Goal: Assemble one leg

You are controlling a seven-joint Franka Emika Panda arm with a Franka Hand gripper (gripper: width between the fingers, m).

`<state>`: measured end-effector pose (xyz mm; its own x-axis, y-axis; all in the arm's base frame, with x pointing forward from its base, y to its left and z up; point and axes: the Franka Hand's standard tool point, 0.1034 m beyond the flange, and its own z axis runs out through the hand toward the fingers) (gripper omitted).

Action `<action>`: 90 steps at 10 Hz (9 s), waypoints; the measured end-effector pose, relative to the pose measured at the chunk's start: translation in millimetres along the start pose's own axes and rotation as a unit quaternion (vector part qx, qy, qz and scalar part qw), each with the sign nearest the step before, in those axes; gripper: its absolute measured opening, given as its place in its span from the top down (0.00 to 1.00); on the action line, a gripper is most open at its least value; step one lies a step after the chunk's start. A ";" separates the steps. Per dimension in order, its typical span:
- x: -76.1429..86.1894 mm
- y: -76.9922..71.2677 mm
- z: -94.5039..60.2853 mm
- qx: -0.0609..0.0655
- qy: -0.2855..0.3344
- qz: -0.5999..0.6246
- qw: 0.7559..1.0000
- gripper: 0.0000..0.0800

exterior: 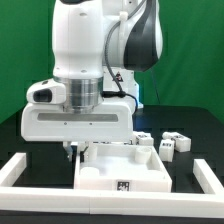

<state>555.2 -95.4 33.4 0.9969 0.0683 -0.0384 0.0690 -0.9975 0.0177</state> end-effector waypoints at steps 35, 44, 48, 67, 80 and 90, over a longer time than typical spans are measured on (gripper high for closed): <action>-43.6 -190.9 -22.8 0.024 -0.171 0.102 0.980 0.19; -54.4 -173.7 -17.1 0.082 -0.346 0.152 0.922 0.19; -71.4 -182.5 -16.0 0.110 -0.398 0.160 0.897 0.19; -87.5 -202.2 10.6 0.103 -0.439 0.147 0.880 0.64; 53.2 -166.8 -81.7 0.096 -0.147 0.132 0.976 0.64; 104.2 -154.4 -107.0 0.056 0.224 0.118 0.966 0.64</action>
Offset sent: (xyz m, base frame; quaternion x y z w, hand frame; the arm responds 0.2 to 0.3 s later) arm 0.0000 0.0000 0.0000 0.0000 0.0000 0.0000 1.0000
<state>652.4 67.9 133.5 0.9019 -0.1851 0.3903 -0.1422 -0.9804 -0.1365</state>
